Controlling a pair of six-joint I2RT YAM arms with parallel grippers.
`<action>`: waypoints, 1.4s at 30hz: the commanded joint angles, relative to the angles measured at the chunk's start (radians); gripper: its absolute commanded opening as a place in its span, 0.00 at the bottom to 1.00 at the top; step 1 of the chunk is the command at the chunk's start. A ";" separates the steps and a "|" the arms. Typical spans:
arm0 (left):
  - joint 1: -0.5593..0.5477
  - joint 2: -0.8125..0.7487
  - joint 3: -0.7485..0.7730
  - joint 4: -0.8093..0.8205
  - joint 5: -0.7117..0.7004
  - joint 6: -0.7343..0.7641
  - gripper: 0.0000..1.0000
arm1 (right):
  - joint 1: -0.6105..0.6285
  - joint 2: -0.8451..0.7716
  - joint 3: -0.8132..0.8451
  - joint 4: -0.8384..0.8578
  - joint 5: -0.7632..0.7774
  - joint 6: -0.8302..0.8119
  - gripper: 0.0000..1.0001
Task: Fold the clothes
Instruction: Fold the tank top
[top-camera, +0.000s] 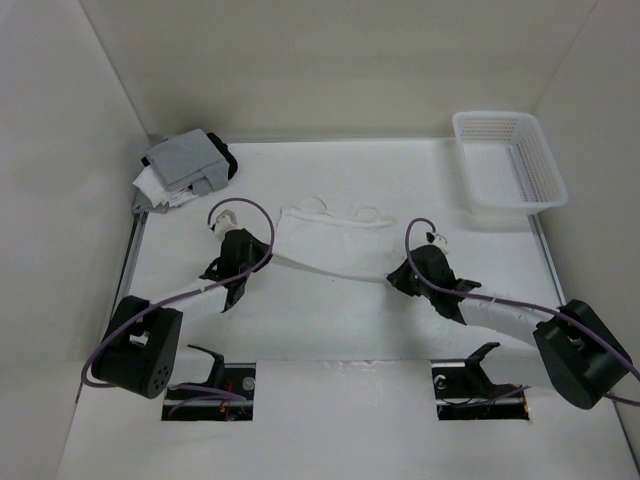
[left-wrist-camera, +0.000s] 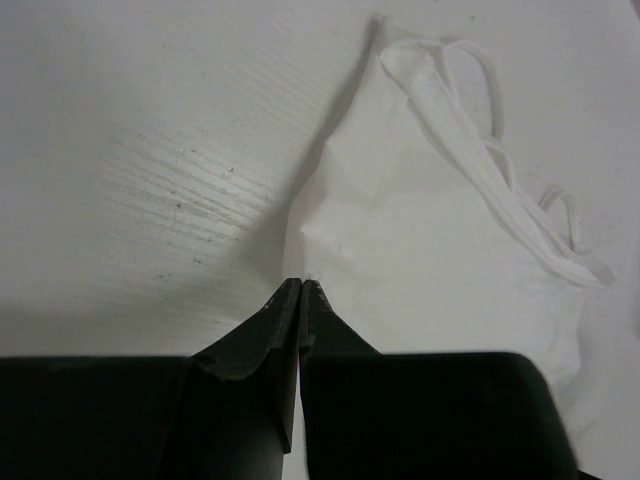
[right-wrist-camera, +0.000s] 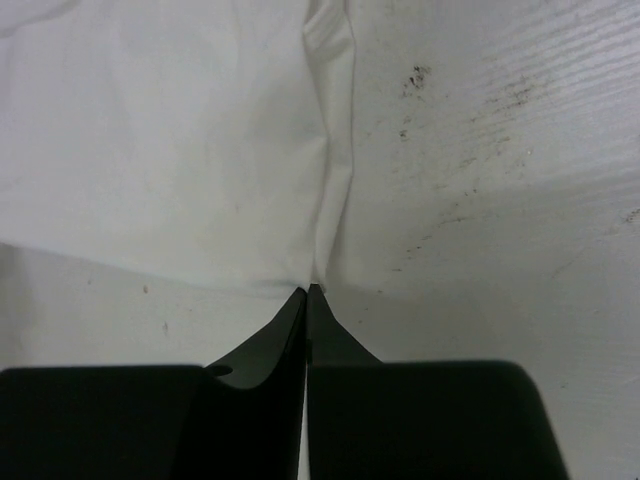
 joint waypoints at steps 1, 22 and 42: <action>-0.005 -0.054 -0.021 0.039 -0.014 0.014 0.00 | 0.013 -0.069 -0.011 0.013 0.036 -0.027 0.02; -0.238 -0.842 0.268 -0.634 -0.269 0.073 0.00 | 0.244 -0.782 0.369 -0.767 0.214 -0.116 0.00; -0.070 -0.374 0.172 -0.330 -0.174 0.111 0.00 | -0.139 -0.178 0.330 -0.242 -0.213 -0.219 0.03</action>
